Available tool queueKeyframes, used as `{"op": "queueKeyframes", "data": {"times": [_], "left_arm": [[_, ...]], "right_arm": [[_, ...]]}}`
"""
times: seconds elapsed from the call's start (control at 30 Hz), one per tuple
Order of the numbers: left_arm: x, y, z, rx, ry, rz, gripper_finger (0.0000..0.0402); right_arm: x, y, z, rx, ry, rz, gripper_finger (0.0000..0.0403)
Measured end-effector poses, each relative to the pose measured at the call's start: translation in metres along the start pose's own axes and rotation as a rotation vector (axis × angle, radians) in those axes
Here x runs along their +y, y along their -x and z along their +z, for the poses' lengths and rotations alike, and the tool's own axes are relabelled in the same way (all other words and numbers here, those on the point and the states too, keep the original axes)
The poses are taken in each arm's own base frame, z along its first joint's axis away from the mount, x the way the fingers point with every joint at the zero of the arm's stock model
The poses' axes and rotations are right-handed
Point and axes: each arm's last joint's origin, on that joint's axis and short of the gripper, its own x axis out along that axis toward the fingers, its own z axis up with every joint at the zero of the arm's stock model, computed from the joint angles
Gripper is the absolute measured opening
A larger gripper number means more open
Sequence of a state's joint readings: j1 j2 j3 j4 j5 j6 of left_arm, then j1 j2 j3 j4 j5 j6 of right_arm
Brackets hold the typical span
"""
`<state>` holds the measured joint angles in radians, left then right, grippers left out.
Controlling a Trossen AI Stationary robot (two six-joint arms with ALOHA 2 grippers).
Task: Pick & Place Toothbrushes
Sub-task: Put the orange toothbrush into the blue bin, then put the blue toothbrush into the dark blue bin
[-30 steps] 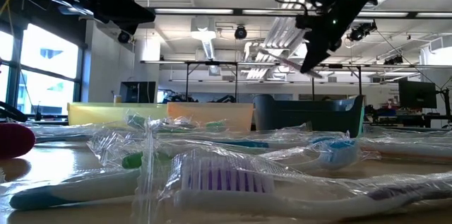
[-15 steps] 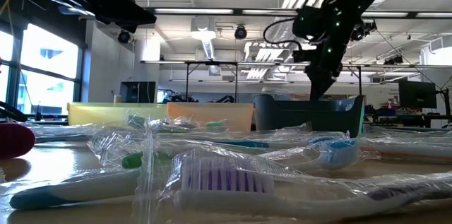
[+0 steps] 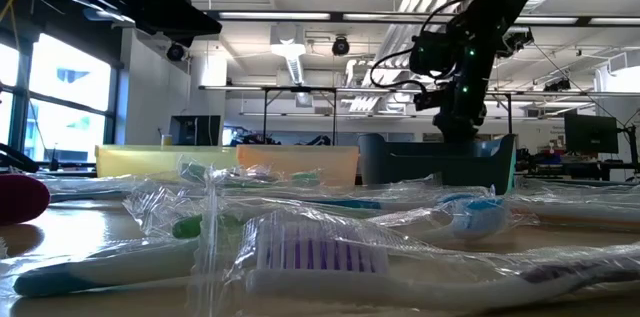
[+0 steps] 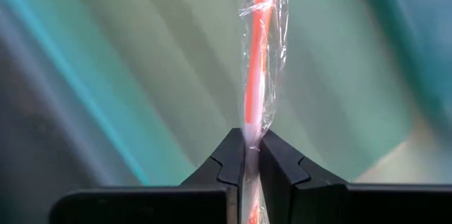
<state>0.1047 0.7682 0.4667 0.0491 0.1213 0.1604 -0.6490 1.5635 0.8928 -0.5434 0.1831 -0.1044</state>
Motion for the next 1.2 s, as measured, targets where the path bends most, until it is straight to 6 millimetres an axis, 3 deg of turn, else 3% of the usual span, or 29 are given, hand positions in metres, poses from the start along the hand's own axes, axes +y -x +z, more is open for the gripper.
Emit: {"op": "queueKeyframes", "data": {"times": [0.4,0.73,1.07,1.2], "left_arm": [[0.000,0.000,0.000,0.000,0.003,0.000,0.0000],[0.000,0.000,0.000,0.000,0.002,0.000,0.0000],[0.000,0.000,0.000,0.000,0.002,0.000,0.0000],[0.000,0.000,0.000,0.000,0.001,0.000,0.0000]], "right_arm": [[-0.029,-0.005,-0.005,0.020,-0.104,-0.032,0.0019],[-0.029,-0.005,-0.005,0.012,-0.107,0.022,0.0020],[-0.029,-0.005,-0.005,0.014,-0.130,0.011,0.0092],[-0.029,-0.005,-0.005,0.014,-0.132,0.010,0.0100]]}}
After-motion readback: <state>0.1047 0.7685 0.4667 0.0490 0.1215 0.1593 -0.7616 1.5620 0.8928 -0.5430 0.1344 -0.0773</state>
